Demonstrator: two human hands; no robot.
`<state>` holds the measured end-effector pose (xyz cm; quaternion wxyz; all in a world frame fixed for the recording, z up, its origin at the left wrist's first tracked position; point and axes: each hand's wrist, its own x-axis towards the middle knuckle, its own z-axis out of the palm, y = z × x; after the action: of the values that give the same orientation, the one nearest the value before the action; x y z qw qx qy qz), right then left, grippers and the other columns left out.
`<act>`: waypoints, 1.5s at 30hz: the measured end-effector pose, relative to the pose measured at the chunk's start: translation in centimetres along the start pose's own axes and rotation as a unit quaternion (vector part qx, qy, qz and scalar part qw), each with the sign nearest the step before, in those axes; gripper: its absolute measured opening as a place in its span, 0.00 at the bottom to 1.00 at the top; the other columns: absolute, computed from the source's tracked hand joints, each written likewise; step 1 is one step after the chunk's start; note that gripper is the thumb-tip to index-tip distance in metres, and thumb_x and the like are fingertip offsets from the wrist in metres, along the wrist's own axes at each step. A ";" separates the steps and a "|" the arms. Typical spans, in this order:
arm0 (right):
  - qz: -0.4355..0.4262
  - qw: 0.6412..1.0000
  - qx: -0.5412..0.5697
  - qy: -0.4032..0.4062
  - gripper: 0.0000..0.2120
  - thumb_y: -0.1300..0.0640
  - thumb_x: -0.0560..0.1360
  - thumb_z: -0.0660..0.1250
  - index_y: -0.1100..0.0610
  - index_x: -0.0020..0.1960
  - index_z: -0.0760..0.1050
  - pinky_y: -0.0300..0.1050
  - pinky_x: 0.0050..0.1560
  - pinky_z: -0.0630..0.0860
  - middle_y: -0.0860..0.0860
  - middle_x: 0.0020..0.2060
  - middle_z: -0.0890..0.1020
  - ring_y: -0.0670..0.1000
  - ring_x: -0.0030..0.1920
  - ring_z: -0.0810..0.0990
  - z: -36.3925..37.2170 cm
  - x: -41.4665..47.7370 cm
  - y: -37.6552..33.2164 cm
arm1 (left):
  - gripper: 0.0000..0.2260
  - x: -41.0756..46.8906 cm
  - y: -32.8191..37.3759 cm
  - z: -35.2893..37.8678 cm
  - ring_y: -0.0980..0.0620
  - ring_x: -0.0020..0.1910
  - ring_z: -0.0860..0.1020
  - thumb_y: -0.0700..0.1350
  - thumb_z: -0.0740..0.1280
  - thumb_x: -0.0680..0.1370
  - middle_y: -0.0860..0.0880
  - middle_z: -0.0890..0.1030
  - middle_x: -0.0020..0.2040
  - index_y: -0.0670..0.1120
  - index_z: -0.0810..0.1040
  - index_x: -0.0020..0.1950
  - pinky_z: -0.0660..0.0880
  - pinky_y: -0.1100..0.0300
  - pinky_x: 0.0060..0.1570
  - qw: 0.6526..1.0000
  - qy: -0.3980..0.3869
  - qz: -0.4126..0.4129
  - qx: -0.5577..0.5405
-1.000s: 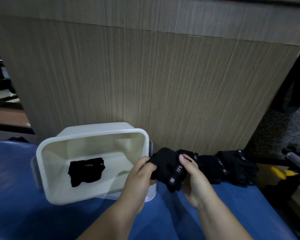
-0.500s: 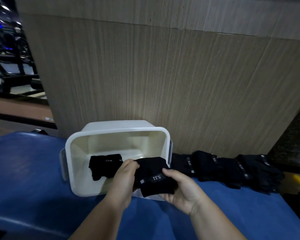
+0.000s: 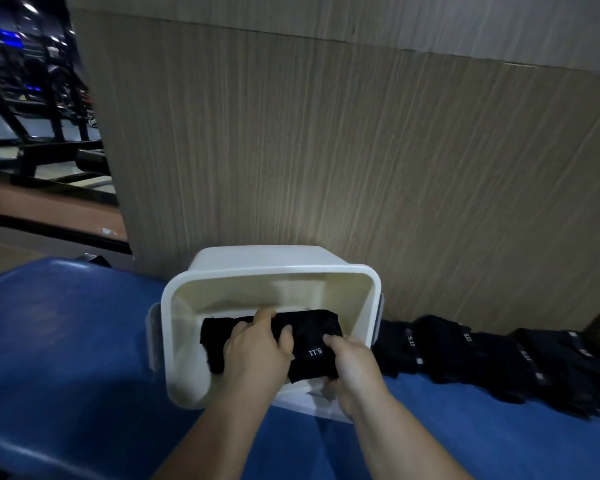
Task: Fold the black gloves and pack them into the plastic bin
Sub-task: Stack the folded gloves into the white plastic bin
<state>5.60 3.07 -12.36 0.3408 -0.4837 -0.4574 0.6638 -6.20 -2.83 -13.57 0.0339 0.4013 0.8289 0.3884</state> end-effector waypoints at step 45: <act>-0.285 0.672 -0.678 -0.084 0.32 0.41 0.79 0.57 0.49 0.78 0.50 0.48 0.77 0.46 0.48 0.78 0.47 0.50 0.77 0.39 0.9 3.3 2.4 | 0.22 1.3 -5.5 0.7 0.52 0.77 0.51 0.55 0.50 0.83 0.54 0.56 0.78 0.62 0.51 0.77 0.42 0.51 0.75 0.967 -0.125 0.099 0.198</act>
<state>3.79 4.93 -15.61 0.0524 -0.3699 -0.9242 0.0795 -10.32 -3.62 -17.39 0.0183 0.5252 0.8346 0.1650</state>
